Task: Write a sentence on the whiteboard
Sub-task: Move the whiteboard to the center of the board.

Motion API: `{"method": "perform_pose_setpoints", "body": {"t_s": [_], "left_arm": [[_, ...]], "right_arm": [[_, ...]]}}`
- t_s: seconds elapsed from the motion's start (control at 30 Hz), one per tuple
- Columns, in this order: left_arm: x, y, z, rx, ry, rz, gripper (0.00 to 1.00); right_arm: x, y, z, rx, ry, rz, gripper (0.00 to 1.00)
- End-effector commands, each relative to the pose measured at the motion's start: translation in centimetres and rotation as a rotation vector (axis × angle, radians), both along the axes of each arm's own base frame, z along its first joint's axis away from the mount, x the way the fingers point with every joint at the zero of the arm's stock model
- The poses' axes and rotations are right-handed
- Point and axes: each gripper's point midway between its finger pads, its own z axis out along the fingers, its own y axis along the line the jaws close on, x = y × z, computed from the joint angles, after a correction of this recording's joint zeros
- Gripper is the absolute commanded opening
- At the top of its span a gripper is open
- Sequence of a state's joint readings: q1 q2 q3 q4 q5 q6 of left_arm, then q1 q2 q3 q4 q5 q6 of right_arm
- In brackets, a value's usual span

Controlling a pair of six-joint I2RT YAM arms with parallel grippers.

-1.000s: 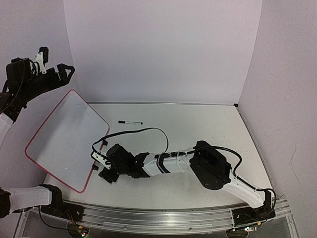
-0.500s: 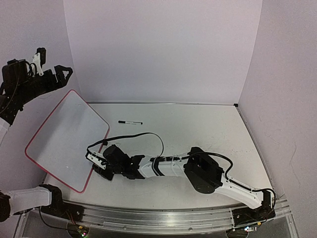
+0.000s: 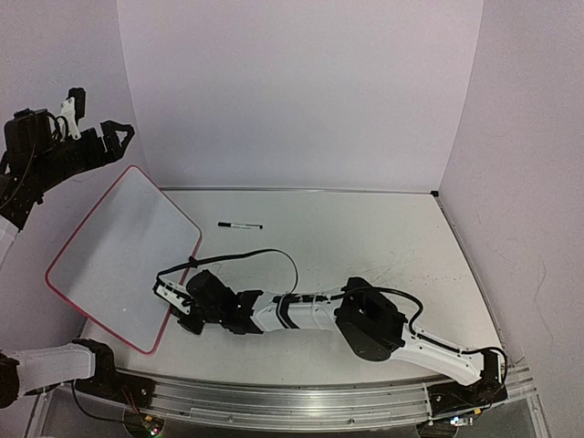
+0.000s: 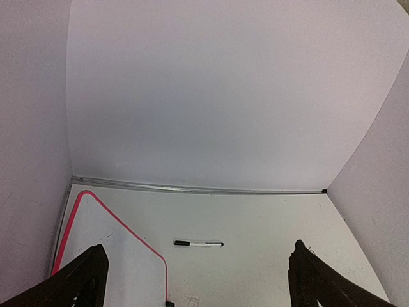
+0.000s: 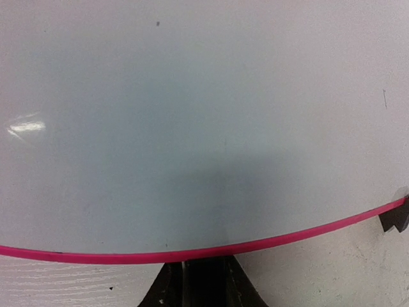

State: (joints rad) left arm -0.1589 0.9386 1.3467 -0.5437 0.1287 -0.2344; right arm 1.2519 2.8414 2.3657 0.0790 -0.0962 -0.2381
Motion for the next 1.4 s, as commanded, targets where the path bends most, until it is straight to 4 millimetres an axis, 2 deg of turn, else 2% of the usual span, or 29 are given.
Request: {"method": "perform_pose_setpoints", "body": {"t_s": [0.0,0.23,0.47,0.6,0.83,1.07,1.13,1.37], "left_arm": [[-0.4,-0.2,1.1,-0.002,-0.013,-0.013,0.99],[0.0,-0.2,0.7,-0.002,-0.002,-0.012,0.99],[-0.2,0.5,1.7,0.021,-0.027,0.024,1.00],[0.0,0.6,1.5,0.023,-0.021,0.035,0.99],[0.6,0.4,0.8,0.019,0.002,0.031,0.99],[1.1,0.3,-0.2,0.017,0.030,0.027,0.99],[1.4,0.2,-0.6,0.017,0.040,0.025,0.99],[2.0,-0.1,-1.7,0.010,0.072,0.016,0.99]], "right_arm": [[0.7,0.2,2.3,0.052,-0.023,-0.062,0.15],[1.3,-2.2,2.6,0.002,-0.045,-0.129,0.00],[1.6,-4.8,2.2,-0.030,-0.051,-0.186,0.00],[2.1,-6.6,2.5,-0.032,-0.053,-0.228,0.00],[2.7,-11.1,2.8,-0.040,-0.049,-0.270,0.00],[1.7,-15.2,2.8,-0.070,-0.053,-0.291,0.00],[1.4,-16.7,2.0,-0.096,-0.047,-0.301,0.00],[1.4,-21.6,1.8,-0.139,-0.056,-0.378,0.00]]}}
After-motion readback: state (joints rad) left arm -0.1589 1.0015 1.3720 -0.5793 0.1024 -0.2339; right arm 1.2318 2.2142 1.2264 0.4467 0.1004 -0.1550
